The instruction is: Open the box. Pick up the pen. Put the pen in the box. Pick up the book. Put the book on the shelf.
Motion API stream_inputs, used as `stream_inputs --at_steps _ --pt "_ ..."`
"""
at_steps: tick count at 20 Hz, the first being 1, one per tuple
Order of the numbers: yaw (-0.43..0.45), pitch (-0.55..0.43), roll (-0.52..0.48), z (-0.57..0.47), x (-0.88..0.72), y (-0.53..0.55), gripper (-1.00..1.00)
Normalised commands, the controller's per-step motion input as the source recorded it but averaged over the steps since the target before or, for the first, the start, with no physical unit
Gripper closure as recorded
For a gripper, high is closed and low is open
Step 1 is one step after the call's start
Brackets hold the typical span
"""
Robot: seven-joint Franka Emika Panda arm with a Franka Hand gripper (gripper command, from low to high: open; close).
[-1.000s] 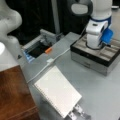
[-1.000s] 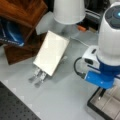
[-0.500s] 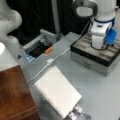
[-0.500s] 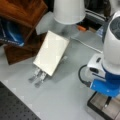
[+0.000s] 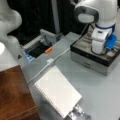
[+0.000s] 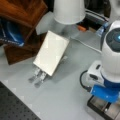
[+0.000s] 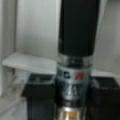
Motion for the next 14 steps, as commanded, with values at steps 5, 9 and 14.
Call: stream_inputs --at_steps 5,9,14 --pt "-0.245 0.014 0.035 -0.06 -0.07 0.16 1.0" --pt "-0.234 -0.011 0.037 -0.09 -0.11 0.13 1.0" --pt "-0.21 -0.039 0.037 -0.1 -0.17 0.09 1.0"
